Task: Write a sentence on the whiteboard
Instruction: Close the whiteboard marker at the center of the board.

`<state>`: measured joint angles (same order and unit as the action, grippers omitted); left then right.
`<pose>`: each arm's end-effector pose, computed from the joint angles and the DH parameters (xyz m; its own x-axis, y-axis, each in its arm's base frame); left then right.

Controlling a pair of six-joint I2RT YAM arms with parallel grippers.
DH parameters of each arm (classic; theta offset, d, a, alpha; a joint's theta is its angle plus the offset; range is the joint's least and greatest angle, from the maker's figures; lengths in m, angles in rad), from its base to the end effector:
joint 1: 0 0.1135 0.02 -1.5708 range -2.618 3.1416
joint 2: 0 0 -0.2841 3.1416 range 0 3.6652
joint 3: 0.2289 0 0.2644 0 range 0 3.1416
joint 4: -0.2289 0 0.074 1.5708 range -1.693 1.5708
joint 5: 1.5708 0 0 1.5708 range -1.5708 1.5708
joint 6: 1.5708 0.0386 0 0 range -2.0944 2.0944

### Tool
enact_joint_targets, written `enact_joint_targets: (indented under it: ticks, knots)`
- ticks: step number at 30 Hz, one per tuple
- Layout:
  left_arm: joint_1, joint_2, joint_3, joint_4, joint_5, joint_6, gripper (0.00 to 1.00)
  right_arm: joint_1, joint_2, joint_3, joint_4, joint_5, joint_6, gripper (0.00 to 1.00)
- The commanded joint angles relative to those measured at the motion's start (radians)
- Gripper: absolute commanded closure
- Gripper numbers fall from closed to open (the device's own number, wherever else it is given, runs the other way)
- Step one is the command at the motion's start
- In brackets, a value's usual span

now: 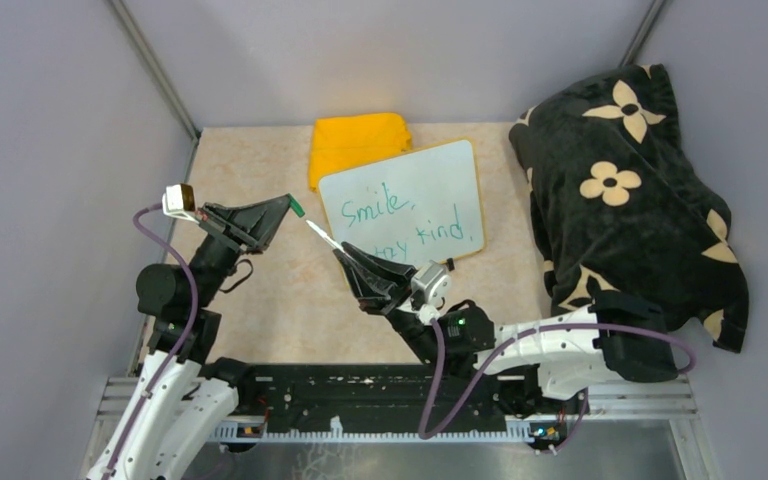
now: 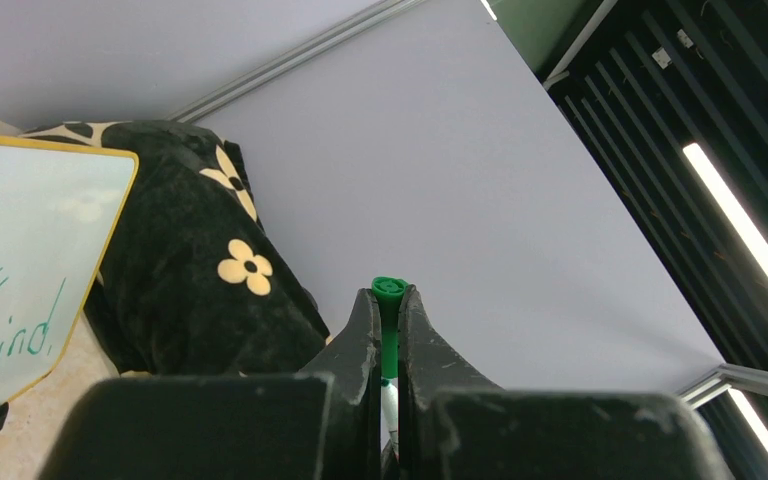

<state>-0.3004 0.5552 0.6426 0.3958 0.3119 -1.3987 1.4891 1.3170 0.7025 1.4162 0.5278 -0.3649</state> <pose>0.1187 -0.0492 0.3969 -0.4572 -0.8400 -0.2921 0.5299 0.0065 -0.8480 0.0413 0.2658 0.3662 0.3518 0.5193 -0.7788 -0.7567 0.6475 0.0899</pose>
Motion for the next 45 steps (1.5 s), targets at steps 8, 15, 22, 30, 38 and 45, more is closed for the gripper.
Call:
enact_joint_targets:
  ticks: [8,15,22,30,38,45]
  knots:
    - [0.003,-0.012,-0.004,-0.002,0.026,-0.006,1.00,-0.006,0.015,0.063,0.067,0.018,-0.029,1.00]
    - [0.003,-0.012,-0.002,-0.003,0.027,-0.006,1.00,-0.006,0.020,0.065,0.067,0.019,-0.030,1.00]
    - [0.003,-0.011,0.001,-0.001,0.025,-0.006,1.00,-0.005,0.020,0.063,0.063,0.019,-0.026,1.00]
    - [0.003,-0.011,0.001,0.000,0.026,-0.006,1.00,-0.006,0.023,0.069,0.057,0.015,-0.023,1.00]
    - [0.003,-0.011,-0.005,0.000,0.029,-0.008,1.00,-0.006,0.024,0.072,0.061,0.015,-0.023,1.00]
    - [0.003,-0.010,-0.008,-0.001,0.020,-0.009,1.00,-0.005,0.022,0.072,0.055,0.011,-0.016,1.00]
